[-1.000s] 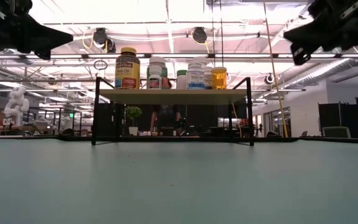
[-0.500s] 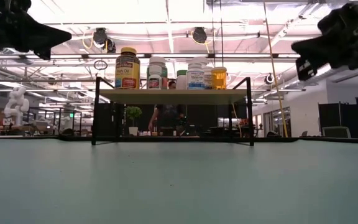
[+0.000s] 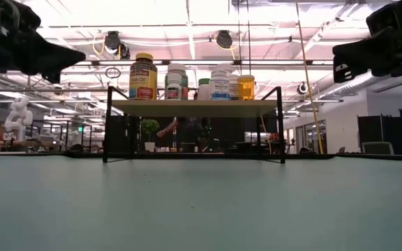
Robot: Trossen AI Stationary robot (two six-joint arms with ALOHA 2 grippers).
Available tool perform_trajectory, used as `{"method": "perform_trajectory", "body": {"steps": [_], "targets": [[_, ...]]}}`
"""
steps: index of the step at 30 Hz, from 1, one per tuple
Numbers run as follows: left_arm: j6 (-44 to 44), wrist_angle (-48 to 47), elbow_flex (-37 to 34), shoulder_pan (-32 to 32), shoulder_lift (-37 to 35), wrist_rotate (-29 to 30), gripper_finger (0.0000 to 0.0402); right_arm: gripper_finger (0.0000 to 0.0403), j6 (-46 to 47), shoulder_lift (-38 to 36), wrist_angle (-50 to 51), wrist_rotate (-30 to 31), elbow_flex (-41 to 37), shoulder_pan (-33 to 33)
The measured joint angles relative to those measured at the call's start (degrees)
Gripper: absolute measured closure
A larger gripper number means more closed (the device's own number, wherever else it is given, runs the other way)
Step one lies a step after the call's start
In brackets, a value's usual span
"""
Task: Pick and place medicine bottles onto shelf by color
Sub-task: Return to Home Position
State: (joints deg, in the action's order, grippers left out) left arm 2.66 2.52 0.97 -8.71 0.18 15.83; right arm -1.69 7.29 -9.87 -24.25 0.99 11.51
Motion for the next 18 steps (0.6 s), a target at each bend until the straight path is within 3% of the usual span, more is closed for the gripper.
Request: {"method": "perform_trajectory", "body": {"steps": [8,18], "targets": [[0.42,-2.19,2.60,-0.43,-0.06,1.67,0.0393,0.0403,2.46,-0.24,-0.11,-1.51,-0.07,0.00],[-3.00,-4.63,1.53,-1.16,-0.06,2.33,0.0395,0.0403,-5.88,-0.16,4.27,-1.49,-0.13,0.02]]}}
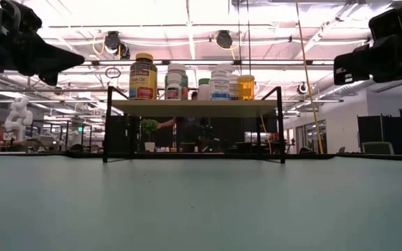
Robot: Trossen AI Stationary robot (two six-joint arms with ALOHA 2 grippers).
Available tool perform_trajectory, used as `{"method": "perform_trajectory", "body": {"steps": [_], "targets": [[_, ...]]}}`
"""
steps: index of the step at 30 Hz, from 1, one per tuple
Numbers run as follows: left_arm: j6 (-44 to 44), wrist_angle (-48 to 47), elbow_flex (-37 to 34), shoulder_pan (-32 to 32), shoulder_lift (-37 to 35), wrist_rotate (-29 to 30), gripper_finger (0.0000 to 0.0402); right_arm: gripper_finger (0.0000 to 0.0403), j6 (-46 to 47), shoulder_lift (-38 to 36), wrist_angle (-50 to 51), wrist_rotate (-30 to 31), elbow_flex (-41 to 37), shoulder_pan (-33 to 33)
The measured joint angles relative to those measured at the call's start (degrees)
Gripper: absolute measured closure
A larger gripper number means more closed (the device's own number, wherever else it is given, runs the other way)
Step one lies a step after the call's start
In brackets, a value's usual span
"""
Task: Pick and place medicine bottles onto shelf by color
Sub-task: Return to Home Position
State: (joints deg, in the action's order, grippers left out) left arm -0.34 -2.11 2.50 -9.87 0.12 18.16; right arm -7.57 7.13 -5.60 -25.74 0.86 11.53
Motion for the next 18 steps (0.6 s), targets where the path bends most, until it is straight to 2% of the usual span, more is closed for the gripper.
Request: {"method": "perform_trajectory", "body": {"steps": [7,11,15,18], "targets": [[1.62,-0.64,0.12,0.00,0.02,0.00,0.0389,0.0403,-0.62,-0.02,-0.06,0.04,0.00,0.00],[0.32,-14.76,5.83,0.00,0.02,3.70,0.0398,0.0403,2.58,-0.26,-0.10,-1.94,0.13,0.03],[1.70,-10.71,5.52,-0.40,0.00,4.40,0.0384,0.0403,4.98,-0.56,-0.08,-11.66,0.13,-0.01],[4.44,-4.06,1.21,-0.15,0.03,4.64,0.0384,0.0403,2.01,-0.74,-0.42,-9.73,0.13,0.01]]}}
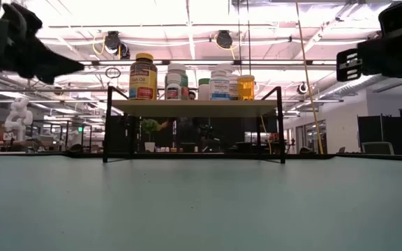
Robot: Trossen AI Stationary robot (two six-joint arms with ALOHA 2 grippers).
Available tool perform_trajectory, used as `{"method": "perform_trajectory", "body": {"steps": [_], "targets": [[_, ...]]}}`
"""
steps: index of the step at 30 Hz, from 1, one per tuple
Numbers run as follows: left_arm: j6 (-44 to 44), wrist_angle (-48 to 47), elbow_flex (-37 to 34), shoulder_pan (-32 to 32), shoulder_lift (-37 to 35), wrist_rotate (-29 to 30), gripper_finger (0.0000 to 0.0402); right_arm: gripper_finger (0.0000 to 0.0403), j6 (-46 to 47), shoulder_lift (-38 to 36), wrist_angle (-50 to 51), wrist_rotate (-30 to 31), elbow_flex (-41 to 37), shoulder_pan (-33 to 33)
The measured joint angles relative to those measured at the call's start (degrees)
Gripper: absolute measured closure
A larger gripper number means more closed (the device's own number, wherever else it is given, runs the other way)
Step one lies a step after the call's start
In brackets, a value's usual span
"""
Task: Pick and place medicine bottles onto shelf by color
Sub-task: Return to Home Position
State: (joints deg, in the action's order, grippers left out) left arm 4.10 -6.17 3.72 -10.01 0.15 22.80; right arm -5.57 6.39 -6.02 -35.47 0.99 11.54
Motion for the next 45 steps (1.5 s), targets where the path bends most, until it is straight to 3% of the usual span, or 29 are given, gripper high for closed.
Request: {"method": "perform_trajectory", "body": {"steps": [3,6,14,27,33,42,45], "targets": [[-0.08,6.88,-1.94,0.57,0.89,-1.24,0.0392,0.0403,-2.63,-0.02,-0.02,5.44,0.00,0.01],[-0.18,8.08,-2.48,0.60,0.87,-2.48,0.0398,0.0403,-3.14,-0.01,-0.15,8.57,0.00,0.04],[-0.11,8.21,-2.50,0.60,0.86,-2.46,0.0377,0.0403,-3.59,-0.02,-0.55,8.48,-0.01,0.10],[1.31,7.99,-2.50,0.60,2.34,-2.42,0.0398,0.0403,-6.29,0.02,0.41,9.19,-0.20,0.10],[2.32,7.97,-2.50,0.60,3.81,-2.35,0.0375,0.0403,-6.10,0.02,1.35,14.25,-0.20,0.10],[7.43,8.00,-2.50,0.60,4.73,-2.32,0.0360,0.0403,-6.10,0.02,0.10,14.45,-0.20,0.10],[7.61,8.14,-2.50,0.60,4.73,-2.28,0.0360,0.0403,-12.29,0.02,0.06,14.47,-0.20,0.10]]}}
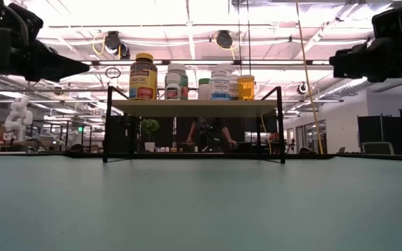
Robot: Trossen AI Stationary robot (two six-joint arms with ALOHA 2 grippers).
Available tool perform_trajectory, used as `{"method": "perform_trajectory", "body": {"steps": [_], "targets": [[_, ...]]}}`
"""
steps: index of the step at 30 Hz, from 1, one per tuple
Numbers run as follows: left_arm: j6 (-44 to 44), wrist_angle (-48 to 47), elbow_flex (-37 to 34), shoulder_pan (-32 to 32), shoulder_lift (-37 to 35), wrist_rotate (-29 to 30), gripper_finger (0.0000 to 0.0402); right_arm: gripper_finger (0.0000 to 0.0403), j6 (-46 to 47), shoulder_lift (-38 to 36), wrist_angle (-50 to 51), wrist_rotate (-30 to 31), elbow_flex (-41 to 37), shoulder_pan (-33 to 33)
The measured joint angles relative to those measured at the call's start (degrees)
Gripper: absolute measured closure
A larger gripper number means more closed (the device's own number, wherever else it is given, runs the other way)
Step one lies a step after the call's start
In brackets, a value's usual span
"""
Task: Pick and place medicine bottles onto shelf by color
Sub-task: Return to Home Position
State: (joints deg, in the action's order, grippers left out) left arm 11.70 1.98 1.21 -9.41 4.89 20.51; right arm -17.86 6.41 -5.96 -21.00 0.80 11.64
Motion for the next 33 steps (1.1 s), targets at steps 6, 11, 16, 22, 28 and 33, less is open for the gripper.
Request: {"method": "perform_trajectory", "body": {"steps": [6,11,16,22,28,33], "targets": [[0.01,0.53,-0.10,0.00,0.00,0.07,0.0360,0.0403,-8.58,-0.02,0.00,-0.02,0.00,0.00],[0.01,0.83,-0.15,0.00,0.00,0.09,0.0360,0.0403,-6.78,-0.02,0.02,-0.04,0.00,0.00],[0.01,1.01,-0.15,0.00,0.00,0.09,0.0360,0.0403,-6.85,-0.02,0.02,-0.04,0.00,0.00],[-0.04,1.11,-0.15,0.00,0.00,0.09,0.0360,0.0403,-6.85,-0.02,0.02,-0.05,0.00,0.00],[-0.07,1.13,-0.15,0.00,0.00,0.09,0.0360,0.0403,-6.85,-0.01,0.02,-0.06,0.00,0.00],[-0.07,1.14,-0.13,0.00,0.00,0.09,0.0360,0.0403,-6.85,-0.02,0.02,-0.06,0.00,0.00]]}}
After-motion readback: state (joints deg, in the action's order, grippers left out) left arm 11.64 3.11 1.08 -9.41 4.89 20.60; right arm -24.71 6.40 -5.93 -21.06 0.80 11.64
